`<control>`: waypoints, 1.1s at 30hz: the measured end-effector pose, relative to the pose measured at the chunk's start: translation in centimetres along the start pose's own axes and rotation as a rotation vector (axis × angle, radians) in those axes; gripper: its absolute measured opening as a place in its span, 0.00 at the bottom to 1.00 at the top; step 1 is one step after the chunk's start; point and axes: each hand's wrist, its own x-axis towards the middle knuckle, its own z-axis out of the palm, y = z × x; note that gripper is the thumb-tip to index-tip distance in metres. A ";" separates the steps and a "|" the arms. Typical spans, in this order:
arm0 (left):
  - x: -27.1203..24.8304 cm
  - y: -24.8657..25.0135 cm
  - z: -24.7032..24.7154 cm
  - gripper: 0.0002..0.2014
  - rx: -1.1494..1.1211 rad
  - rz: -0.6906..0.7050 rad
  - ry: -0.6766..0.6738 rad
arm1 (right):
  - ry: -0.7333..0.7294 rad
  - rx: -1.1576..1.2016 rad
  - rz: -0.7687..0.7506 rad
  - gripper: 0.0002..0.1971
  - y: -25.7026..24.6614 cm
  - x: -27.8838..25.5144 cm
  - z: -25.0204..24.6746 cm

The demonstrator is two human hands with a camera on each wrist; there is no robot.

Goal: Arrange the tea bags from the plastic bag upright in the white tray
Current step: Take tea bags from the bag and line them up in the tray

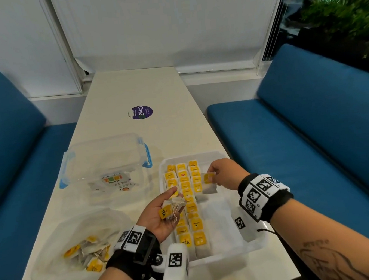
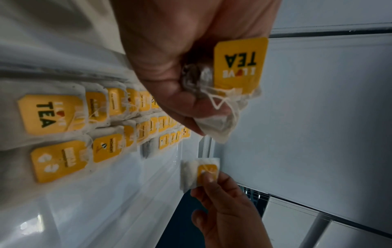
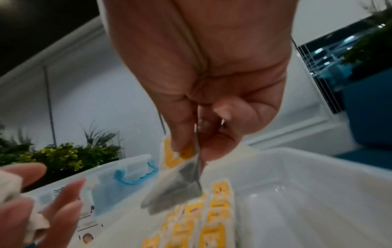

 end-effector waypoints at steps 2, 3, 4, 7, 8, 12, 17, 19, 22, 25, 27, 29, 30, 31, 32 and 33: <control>-0.1 0.0 0.0 0.14 0.003 0.013 0.000 | -0.052 -0.066 0.046 0.05 0.4 0.3 0.6; -0.1 0.0 -0.1 0.13 0.004 0.019 0.005 | -0.080 -0.111 0.057 0.08 0.5 0.5 0.9; 0.0 0.0 -0.2 0.11 0.001 0.025 0.012 | -0.111 -0.162 0.057 0.10 0.6 0.7 1.3; 0.1 0.2 -0.5 0.08 -0.013 0.044 0.025 | -0.232 -0.308 0.044 0.15 0.1 1.1 2.4; 0.2 0.3 -0.6 0.08 -0.020 0.051 0.026 | -0.282 -0.338 0.044 0.18 -0.1 1.4 2.7; 0.3 0.6 -0.8 0.07 -0.065 0.081 0.029 | -0.365 -0.373 0.063 0.21 -0.1 2.9 3.7; 0.3 0.8 -1.3 0.08 -0.077 0.086 0.034 | -0.346 -0.364 0.095 0.19 0.4 4.0 4.6; 0.1 0.8 -1.4 0.07 -0.066 0.091 0.030 | -0.313 -0.337 0.090 0.11 0.6 4.4 5.0; 0.2 0.9 -1.7 0.09 -0.076 0.106 0.043 | -0.270 -0.268 0.096 0.11 0.9 4.6 5.4; 0.5 1.0 -1.9 0.09 -0.087 0.112 0.059 | -0.202 -0.248 0.084 0.13 0.6 4.1 4.9; 0.5 1.0 -1.7 0.08 -0.083 0.116 0.064 | -0.122 -0.201 0.063 0.12 0.2 3.7 4.1; 0.4 1.1 -1.2 0.07 -0.069 0.122 0.061 | -0.072 -0.085 0.003 0.12 -0.5 3.1 3.1; 0.4 1.1 -0.8 0.07 -0.063 0.125 0.058 | -0.090 0.003 -0.050 0.10 -1.1 2.7 2.6; 0.5 1.1 -0.5 0.06 -0.060 0.127 0.058 | -0.136 0.088 -0.117 0.11 -1.9 2.0 2.1; 0.6 1.1 -0.2 0.06 -0.057 0.129 0.060 | -0.191 0.165 -0.190 0.12 -2.8 1.2 1.7; 0.8 1.1 0.1 0.05 -0.054 0.130 0.063 | -0.231 0.226 -0.263 0.14 -3.7 0.3 1.3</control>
